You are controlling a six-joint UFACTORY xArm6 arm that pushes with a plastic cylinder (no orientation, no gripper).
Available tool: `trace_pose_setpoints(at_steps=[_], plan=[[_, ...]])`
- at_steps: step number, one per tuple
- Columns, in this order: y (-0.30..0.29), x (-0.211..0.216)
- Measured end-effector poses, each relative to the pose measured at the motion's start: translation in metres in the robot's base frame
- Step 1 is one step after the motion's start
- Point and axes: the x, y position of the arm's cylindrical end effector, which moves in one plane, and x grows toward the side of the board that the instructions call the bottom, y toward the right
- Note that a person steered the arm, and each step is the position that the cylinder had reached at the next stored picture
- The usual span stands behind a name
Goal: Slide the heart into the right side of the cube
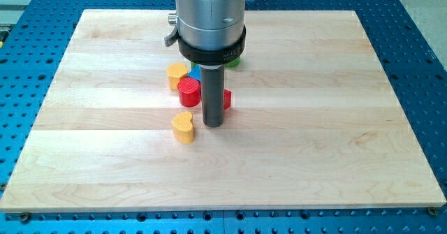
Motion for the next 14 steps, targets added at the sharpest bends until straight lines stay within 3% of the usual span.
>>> trace_pose_setpoints(at_steps=[2, 3, 4, 5, 7, 8, 9, 11, 12, 13, 14], plan=[[0.000, -0.006], [-0.001, 0.058], [-0.066, 0.098], [-0.095, 0.091], [-0.065, 0.052], [-0.113, 0.033], [-0.100, 0.022], [0.016, 0.025], [-0.017, 0.042], [0.024, 0.058], [0.031, 0.033]])
